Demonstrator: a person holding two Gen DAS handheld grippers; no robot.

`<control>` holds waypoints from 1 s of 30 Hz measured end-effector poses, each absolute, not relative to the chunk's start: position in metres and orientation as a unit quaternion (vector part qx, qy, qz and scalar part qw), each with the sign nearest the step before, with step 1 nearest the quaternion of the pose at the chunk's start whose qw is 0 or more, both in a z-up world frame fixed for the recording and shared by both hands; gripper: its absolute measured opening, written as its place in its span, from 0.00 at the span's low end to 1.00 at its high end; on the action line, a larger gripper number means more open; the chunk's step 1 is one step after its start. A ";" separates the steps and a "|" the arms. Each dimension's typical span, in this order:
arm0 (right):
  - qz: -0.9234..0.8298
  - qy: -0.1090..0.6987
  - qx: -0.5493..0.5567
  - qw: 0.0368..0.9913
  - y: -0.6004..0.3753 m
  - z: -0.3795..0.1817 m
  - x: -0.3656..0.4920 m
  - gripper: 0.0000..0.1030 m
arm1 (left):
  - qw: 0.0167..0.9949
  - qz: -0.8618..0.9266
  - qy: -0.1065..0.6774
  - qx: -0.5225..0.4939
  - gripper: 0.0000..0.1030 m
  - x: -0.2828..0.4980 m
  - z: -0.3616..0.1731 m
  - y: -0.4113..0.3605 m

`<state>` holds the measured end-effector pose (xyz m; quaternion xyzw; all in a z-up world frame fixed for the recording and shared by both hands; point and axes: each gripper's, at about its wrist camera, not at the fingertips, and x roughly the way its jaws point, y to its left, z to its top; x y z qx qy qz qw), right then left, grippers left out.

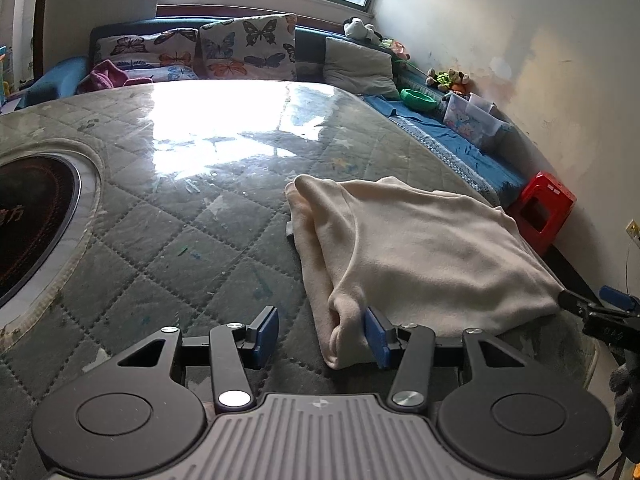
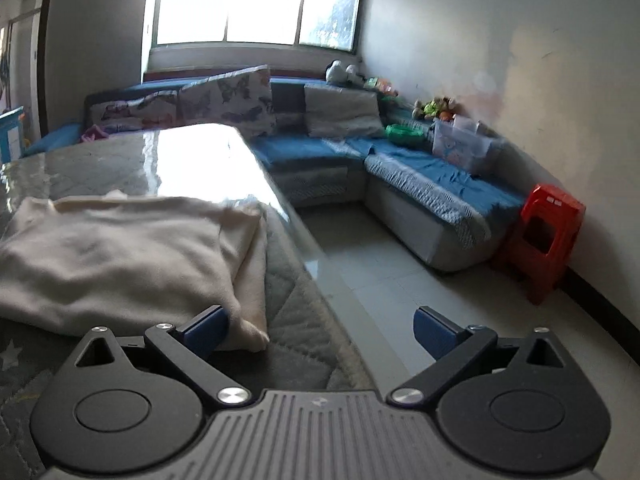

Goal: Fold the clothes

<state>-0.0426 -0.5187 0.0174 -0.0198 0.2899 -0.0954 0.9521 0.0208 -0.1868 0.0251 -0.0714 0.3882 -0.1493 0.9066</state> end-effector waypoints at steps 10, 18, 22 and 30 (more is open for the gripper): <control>-0.094 0.299 -0.029 0.949 -0.515 0.015 -0.041 1.00 | 0.906 -0.147 0.391 -0.068 0.51 0.016 0.027 -0.185; -0.074 0.288 -0.031 0.954 -0.500 0.023 -0.048 1.00 | 0.912 -0.144 0.381 -0.051 0.62 0.007 0.030 -0.184; -0.045 0.289 -0.032 0.956 -0.485 0.028 -0.049 1.00 | 0.917 -0.138 0.371 -0.041 0.68 0.001 0.033 -0.180; 0.022 0.293 -0.024 0.956 -0.449 0.034 -0.047 1.00 | 0.930 -0.118 0.348 -0.025 0.88 -0.016 0.039 -0.166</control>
